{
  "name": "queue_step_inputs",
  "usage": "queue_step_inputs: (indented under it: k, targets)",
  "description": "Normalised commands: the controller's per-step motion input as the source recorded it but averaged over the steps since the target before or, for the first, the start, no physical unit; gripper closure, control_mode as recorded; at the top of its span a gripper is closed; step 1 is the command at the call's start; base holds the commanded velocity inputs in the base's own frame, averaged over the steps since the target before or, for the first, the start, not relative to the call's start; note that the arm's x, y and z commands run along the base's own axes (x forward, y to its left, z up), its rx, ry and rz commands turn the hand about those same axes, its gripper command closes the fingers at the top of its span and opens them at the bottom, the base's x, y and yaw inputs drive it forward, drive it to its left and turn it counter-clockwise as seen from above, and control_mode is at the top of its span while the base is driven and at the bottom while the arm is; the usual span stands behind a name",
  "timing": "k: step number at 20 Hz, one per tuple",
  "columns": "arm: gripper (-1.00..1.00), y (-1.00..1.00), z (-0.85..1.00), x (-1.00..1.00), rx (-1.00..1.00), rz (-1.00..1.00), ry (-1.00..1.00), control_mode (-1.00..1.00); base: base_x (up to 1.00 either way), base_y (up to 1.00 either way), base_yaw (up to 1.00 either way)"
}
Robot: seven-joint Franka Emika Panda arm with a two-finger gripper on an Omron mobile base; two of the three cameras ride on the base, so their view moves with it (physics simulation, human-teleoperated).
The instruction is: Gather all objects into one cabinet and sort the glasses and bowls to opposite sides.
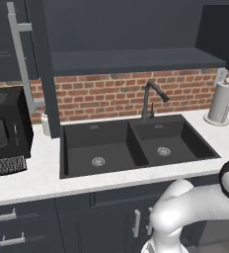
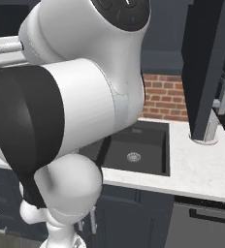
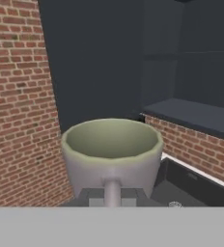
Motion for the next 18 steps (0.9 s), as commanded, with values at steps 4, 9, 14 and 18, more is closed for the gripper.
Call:
queue_step_inputs:
  k: [4, 9, 14, 18]
  targets:
    - [1.00, 0.00, 0.00, 0.00, 0.00, 0.00, 0.00, 1.00, -1.00, -0.30, 0.03]
    - [1.00, 0.00, 0.00, 0.00, 0.00, 0.00, 0.00, 1.00, -1.00, -0.49, 0.05]
    - [1.00, 0.00, 0.00, 0.00, 0.00, 0.00, 0.00, 1.00, -0.73, -0.93, 0.00]
    - [1.00, 0.00, 0.00, 0.00, 0.00, 0.00, 0.00, 1.00, 0.00, -1.00, 0.00]
